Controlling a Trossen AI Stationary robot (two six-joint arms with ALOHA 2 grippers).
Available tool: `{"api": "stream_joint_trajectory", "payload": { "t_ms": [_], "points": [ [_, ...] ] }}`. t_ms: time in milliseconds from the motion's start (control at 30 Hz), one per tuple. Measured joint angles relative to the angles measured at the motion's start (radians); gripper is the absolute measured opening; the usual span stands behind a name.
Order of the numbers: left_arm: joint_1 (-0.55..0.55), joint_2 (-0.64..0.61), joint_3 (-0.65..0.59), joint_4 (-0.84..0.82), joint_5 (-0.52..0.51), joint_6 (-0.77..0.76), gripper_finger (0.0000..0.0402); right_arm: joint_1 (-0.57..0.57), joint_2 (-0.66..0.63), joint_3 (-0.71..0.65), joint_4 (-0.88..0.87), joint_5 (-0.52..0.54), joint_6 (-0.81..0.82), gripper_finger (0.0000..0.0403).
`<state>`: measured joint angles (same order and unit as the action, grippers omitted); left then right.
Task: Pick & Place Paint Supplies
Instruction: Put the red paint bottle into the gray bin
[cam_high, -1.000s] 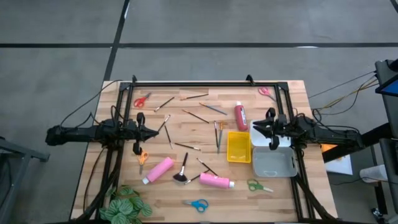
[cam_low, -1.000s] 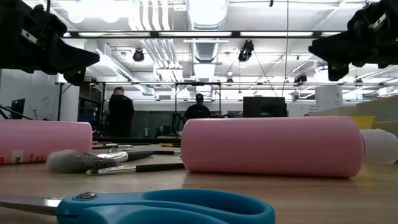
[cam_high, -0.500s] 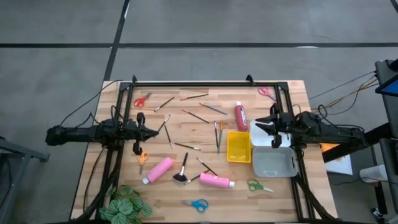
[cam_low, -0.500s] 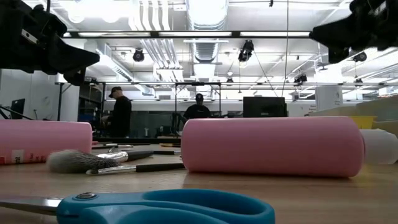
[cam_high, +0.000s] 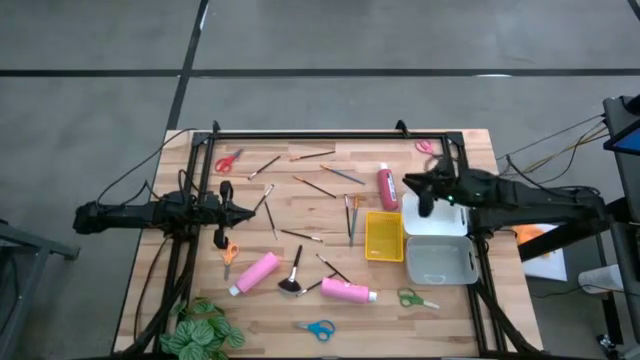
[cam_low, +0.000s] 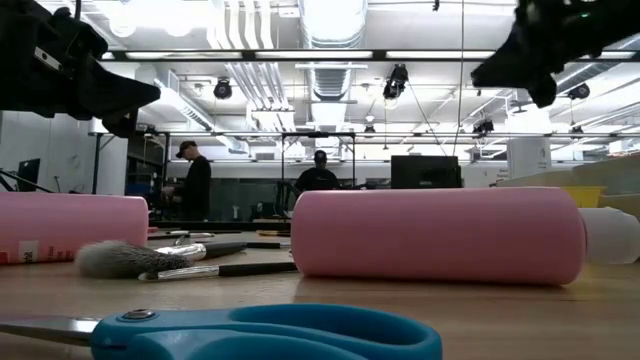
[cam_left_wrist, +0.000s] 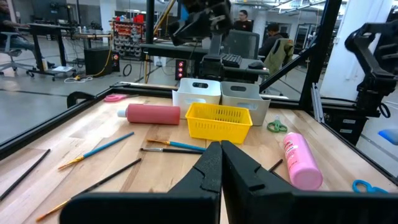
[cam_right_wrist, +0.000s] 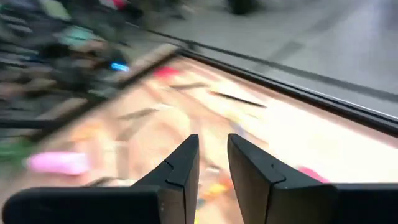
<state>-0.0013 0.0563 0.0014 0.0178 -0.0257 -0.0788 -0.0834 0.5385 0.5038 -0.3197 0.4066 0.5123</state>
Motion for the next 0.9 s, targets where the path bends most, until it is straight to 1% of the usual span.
{"api": "stream_joint_trajectory", "payload": {
  "t_ms": [100, 167, 233, 333, 400, 467, 567, 700, 800, 900],
  "points": [
    [0.0, 0.0, 0.0, 0.0, 0.0, 0.0, 0.0003, 0.0, 0.103, 0.098, -0.133, 0.12, 0.085, 0.0084],
    [0.0, 0.0, 0.0, 0.0, 0.0, 0.0, 0.0003, -0.001, 0.176, 0.159, -0.187, 0.151, 0.113, 0.0084],
    [0.0, 0.0, 0.0, 0.0, 0.0, 0.0, 0.0003, -0.002, 0.252, 0.206, -0.215, 0.153, 0.113, 0.0084],
    [0.0, 0.0, 0.0, 0.0, 0.0, 0.0, 0.0003, -0.015, 0.364, 0.272, -0.25, 0.139, 0.11, 0.0084],
    [0.0, 0.0, 0.0, 0.0, 0.0, 0.0, 0.0003, -0.033, 0.427, 0.315, -0.279, 0.105, 0.083, 0.0084],
    [0.0, 0.0, 0.0, 0.0, 0.0, 0.0, 0.0003, -0.055, 0.481, 0.356, -0.315, 0.071, 0.047, 0.0084],
    [0.0, 0.0, 0.0, 0.0, 0.0, 0.0, 0.0003, -0.098, 0.549, 0.407, -0.382, 0.065, 0.042, 0.0084],
    [0.0, 0.0, 0.0, 0.0, 0.0, 0.0, 0.0003, -0.151, 0.627, 0.414, -0.39, 0.062, 0.059, 0.0084],
    [0.0, 0.0, 0.0, 0.0, 0.0, 0.0, 0.0003, -0.182, 0.672, 0.405, -0.389, 0.03, 0.106, 0.0084],
    [0.0, 0.0, 0.0, 0.0, 0.0, 0.0, 0.0003, -0.206, 0.709, 0.404, -0.388, 0.02, 0.16, 0.01]
  ]
}}
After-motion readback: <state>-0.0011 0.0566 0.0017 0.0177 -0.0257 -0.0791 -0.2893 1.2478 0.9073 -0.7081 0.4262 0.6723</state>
